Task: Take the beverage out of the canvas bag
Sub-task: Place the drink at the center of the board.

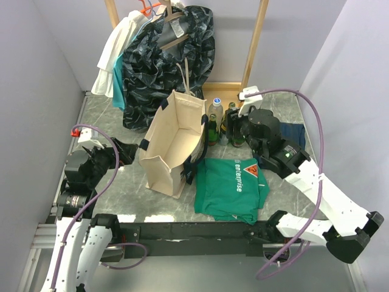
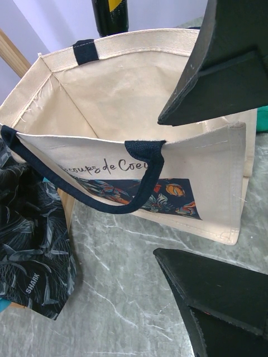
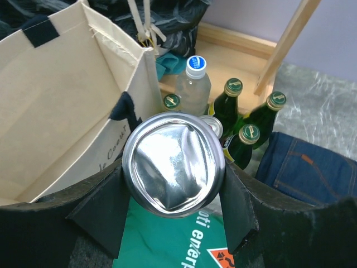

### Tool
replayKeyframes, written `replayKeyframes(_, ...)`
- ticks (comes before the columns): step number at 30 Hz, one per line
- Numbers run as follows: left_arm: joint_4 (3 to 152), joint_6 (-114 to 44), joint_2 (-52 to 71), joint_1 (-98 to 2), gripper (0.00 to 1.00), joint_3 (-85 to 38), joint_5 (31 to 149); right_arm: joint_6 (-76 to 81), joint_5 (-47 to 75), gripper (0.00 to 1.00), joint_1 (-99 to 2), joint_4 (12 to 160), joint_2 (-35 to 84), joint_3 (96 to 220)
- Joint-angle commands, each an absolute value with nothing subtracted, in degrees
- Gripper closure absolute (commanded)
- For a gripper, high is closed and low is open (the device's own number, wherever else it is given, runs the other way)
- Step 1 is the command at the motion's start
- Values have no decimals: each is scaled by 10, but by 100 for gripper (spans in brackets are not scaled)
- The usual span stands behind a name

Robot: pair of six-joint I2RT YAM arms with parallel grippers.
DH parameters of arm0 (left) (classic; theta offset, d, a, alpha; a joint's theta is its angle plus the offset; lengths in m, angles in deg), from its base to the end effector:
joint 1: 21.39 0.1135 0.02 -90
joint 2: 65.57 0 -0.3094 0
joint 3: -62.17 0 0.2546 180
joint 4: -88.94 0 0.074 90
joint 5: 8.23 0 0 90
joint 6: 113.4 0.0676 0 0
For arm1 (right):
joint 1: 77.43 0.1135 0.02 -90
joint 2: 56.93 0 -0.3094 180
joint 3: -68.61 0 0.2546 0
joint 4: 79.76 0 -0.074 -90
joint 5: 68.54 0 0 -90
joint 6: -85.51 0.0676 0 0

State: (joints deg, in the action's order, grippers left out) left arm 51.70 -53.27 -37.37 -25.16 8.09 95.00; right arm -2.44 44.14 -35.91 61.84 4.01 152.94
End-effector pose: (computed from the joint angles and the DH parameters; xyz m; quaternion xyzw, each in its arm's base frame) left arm 0.1122 -0.0229 0.3433 -0.1024 0.7651 -0.2674 0.5767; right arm 0.1933 0.1363 0.4497 -0.1500 0.7726 0.0766 0.6121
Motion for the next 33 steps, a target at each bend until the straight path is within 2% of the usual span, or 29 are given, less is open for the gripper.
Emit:
replayKeyframes(1, 530, -542, -380, -249, 4, 85, 952, 2, 405, 100, -400, 678, 33, 1532)
replayKeyframes(5, 530, -541, -377, -249, 4, 85, 952, 17, 356, 100, -430, 669, 40, 1526)
replayKeyframes(21, 532, -541, -369, -249, 4, 85, 959, 24, 322, 100, -449, 626, 95, 1536)
replayKeyframes(33, 531, -541, -369, -248, 4, 85, 956, 32, 341, 100, -449, 722, 66, 1447)
